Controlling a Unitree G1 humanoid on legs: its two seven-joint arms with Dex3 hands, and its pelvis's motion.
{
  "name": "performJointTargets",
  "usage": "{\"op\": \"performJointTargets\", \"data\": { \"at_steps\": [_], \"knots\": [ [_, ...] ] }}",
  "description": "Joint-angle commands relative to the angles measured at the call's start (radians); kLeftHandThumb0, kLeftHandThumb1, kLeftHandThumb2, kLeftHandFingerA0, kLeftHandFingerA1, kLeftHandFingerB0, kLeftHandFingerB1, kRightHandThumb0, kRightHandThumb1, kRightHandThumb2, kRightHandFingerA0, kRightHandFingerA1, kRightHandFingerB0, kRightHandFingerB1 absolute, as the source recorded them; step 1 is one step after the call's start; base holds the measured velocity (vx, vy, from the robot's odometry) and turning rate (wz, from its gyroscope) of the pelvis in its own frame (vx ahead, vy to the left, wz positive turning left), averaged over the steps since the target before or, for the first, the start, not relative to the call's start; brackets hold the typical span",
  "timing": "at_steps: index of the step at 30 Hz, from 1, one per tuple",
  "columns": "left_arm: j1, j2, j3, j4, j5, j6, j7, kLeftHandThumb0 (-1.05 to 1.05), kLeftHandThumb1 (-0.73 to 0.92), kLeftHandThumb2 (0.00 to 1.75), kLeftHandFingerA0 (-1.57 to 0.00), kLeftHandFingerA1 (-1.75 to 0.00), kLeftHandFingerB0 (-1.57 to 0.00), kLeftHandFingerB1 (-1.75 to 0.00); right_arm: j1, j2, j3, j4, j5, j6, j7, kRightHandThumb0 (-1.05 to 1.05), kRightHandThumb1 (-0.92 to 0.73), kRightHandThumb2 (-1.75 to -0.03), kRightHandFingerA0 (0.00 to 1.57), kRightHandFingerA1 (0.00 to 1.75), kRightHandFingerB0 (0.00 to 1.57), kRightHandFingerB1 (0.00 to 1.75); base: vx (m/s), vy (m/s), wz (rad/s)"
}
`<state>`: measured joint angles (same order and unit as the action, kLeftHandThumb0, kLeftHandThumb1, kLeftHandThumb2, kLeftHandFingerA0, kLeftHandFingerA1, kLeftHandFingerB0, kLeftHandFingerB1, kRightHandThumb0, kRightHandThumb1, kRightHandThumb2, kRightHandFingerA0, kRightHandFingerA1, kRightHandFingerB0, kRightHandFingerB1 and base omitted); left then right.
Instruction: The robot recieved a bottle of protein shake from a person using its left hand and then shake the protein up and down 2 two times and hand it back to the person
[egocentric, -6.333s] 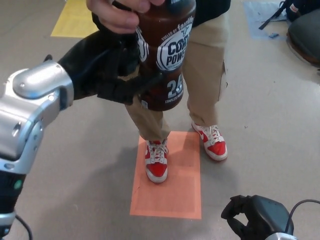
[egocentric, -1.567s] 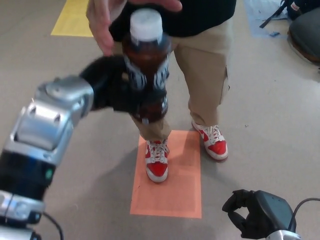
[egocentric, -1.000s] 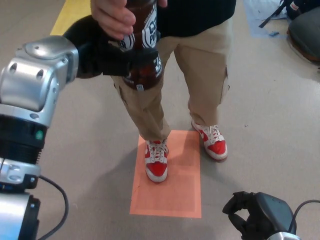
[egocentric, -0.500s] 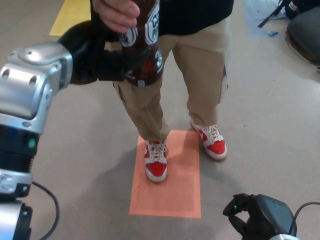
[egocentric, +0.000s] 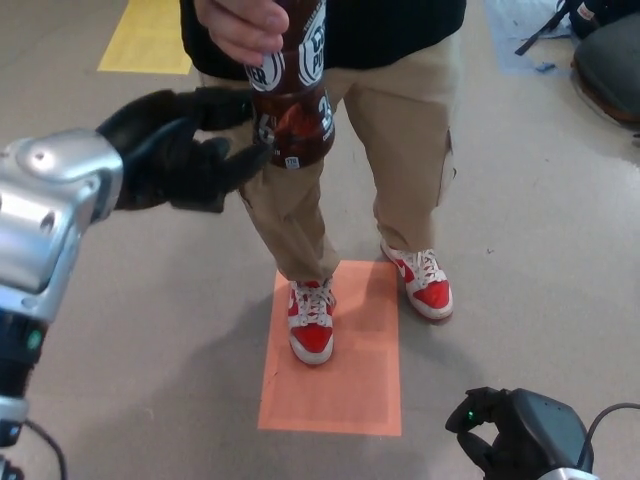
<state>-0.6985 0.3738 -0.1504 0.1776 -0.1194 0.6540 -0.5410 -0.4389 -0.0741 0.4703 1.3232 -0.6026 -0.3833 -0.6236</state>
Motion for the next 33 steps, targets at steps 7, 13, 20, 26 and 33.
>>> {"op": "performJointTargets", "data": {
  "at_steps": [7, 13, 20, 26, 33],
  "knots": [
    [0.406, -0.005, 0.056, -0.074, 0.122, -0.382, 0.198, -0.84, 0.58, 0.94, -0.06, -0.39, -0.03, -0.3, -0.011, -0.007, -0.007, 0.003, 0.002, -0.006, 0.008, -0.44, -0.63, -0.81, 0.93, 0.69, 0.91, 0.6, 0.0, 0.0, 0.0],
    [0.478, -0.014, 0.028, 0.062, 0.217, -0.558, 0.339, -0.59, 0.48, 0.72, -0.23, -0.41, -0.13, -0.35, -0.04, -0.013, -0.018, 0.002, 0.008, 0.003, 0.011, -0.42, -0.62, -0.84, 0.97, 0.78, 0.91, 0.62, 0.0, 0.0, 0.0],
    [0.503, -0.023, -0.058, 0.351, 0.343, -0.763, 0.548, -0.42, 0.44, 0.63, -0.35, -0.43, -0.14, -0.34, -0.061, -0.021, -0.032, 0.002, 0.017, 0.01, 0.015, -0.42, -0.64, -0.84, 0.95, 0.67, 0.92, 0.6, 0.0, 0.0, 0.0],
    [0.442, -0.01, -0.151, 0.585, 0.424, -0.854, 0.661, -0.45, 0.45, 0.65, -0.36, -0.43, -0.12, -0.33, -0.09, -0.029, -0.041, 0.002, 0.02, 0.016, 0.022, -0.41, -0.63, -0.84, 0.95, 0.69, 0.92, 0.6, 0.0, 0.0, 0.0],
    [0.372, -0.011, -0.208, 0.754, 0.46, -0.927, 0.757, -0.53, 0.48, 0.7, -0.38, -0.45, -0.09, -0.34, -0.108, -0.033, -0.045, 0.003, 0.018, 0.019, 0.021, -0.43, -0.62, -0.84, 0.97, 0.71, 0.94, 0.59, 0.0, 0.0, 0.0]
  ]
}}
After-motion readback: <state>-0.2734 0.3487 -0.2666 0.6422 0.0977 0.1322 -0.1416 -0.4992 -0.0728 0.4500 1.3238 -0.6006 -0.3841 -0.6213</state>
